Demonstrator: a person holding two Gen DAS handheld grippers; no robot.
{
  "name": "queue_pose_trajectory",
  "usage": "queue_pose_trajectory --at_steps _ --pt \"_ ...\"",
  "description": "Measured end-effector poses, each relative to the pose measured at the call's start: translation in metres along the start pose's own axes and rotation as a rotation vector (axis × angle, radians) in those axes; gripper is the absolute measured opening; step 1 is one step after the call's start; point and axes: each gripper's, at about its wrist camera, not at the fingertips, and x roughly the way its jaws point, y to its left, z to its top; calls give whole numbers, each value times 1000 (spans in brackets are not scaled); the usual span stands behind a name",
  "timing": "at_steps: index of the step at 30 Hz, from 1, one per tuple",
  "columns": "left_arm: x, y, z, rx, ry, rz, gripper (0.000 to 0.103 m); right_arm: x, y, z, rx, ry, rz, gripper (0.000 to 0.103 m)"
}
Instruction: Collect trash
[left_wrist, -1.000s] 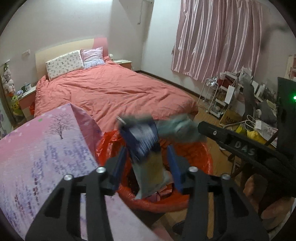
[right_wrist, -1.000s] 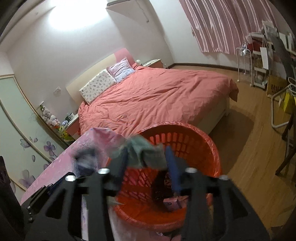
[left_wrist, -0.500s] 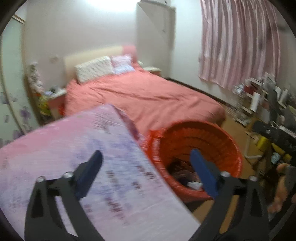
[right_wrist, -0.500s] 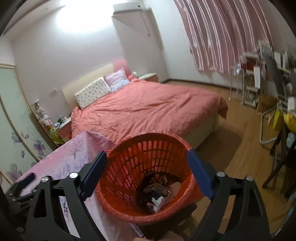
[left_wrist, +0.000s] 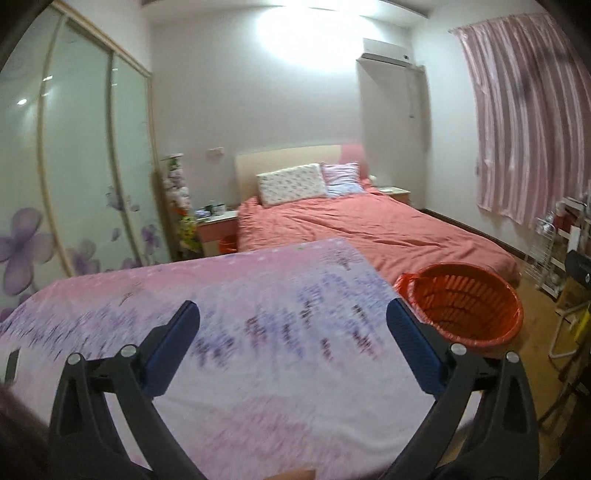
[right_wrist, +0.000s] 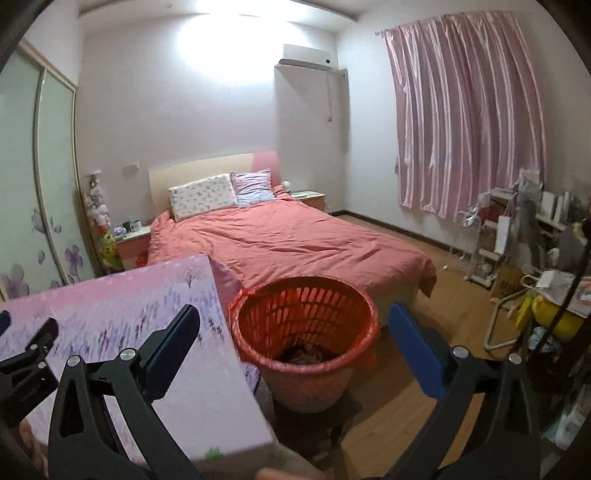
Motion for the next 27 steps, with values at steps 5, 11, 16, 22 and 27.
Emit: queue_pose_trajectory --at_steps 5,11,16,22,27 --pt "-28 24 -26 -87 48 42 99 -15 16 -19 -30 -11 -81 101" --pt "-40 39 -46 -112 82 117 99 -17 26 -34 -52 41 -107 101" --pt "-45 43 -50 -116 78 133 99 -11 28 -38 -40 122 -118 101" --pt "-40 47 -51 -139 110 119 99 -11 35 -46 -42 157 -150 101" --pt "-36 44 -53 -139 121 111 99 -12 37 -50 -43 169 -152 101"
